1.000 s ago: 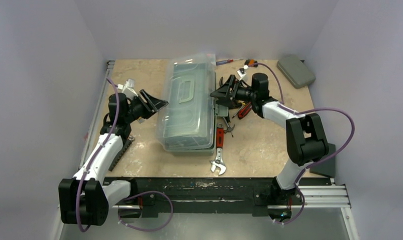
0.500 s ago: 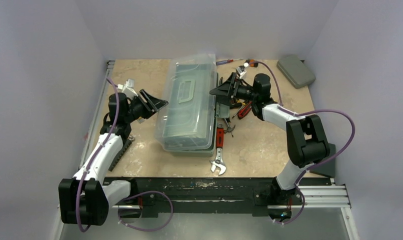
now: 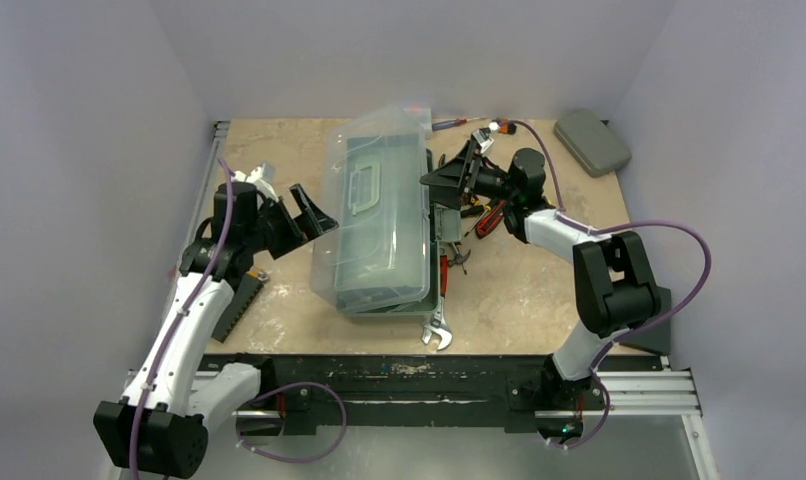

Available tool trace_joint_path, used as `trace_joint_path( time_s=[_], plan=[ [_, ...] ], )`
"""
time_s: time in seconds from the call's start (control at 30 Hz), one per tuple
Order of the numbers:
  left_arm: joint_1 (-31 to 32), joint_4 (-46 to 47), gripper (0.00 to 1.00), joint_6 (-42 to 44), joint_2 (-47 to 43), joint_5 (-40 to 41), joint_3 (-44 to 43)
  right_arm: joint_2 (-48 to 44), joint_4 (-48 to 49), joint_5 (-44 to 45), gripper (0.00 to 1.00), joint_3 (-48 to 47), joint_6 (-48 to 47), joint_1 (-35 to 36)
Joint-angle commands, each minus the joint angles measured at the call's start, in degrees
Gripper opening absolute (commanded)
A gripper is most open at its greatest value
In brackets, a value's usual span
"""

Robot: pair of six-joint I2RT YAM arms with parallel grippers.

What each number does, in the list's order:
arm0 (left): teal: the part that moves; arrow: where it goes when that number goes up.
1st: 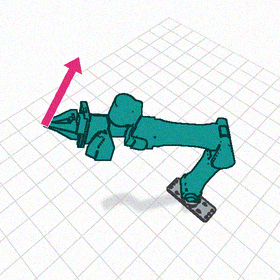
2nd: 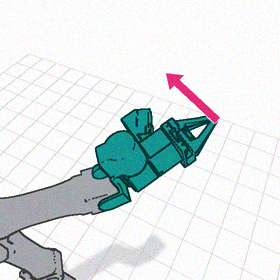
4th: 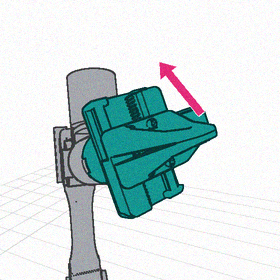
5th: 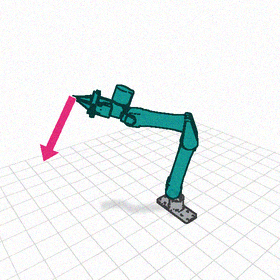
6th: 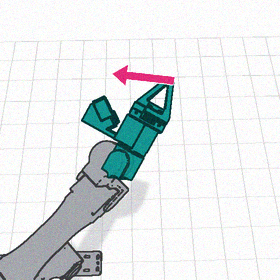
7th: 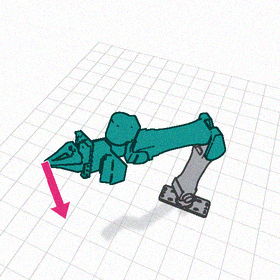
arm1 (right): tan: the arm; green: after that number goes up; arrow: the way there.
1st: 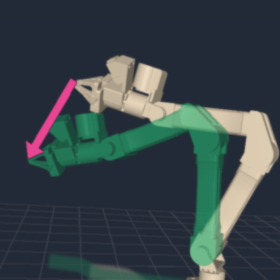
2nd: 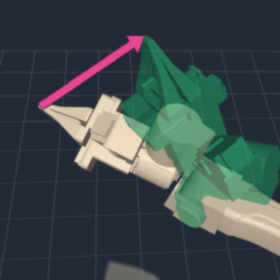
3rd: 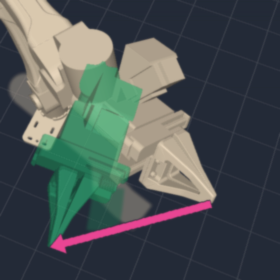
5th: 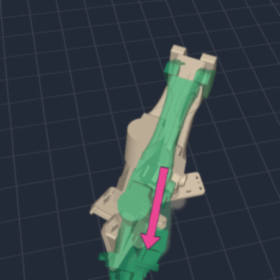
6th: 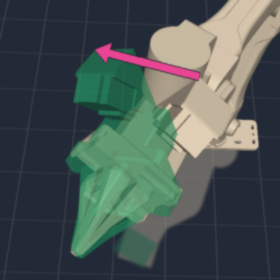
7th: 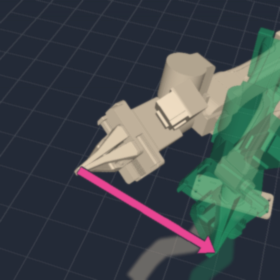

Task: Pack the tool kit

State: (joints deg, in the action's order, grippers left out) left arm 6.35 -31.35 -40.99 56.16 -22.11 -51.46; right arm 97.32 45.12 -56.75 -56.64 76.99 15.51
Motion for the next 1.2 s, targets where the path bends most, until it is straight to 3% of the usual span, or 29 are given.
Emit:
trace_joint_path(
  time_s=[0.0, 0.73, 0.93, 1.17],
  plan=[
    [8.46, -12.91, 1.0, 6.35, -2.2, 13.06, -10.02, -4.5, 4.87, -1.04, 0.8, -0.59, 1.09, 0.69],
    [38.55, -26.11, 0.95, 20.42, 8.85, 44.59, -38.87, -5.32, -4.65, 0.93, 0.79, -7.6, -3.79, 6.04],
    [46.34, -28.03, 0.94, 22.17, 12.97, 48.13, -43.61, -4.62, -5.02, 1.83, 0.79, -9.33, -3.26, 8.19],
    [59.36, -34.18, 0.94, 23.41, 19.59, 63.7, -50.14, -3.12, -4.36, 2.79, 0.79, -11.97, -1.83, 10.41]
  ],
)
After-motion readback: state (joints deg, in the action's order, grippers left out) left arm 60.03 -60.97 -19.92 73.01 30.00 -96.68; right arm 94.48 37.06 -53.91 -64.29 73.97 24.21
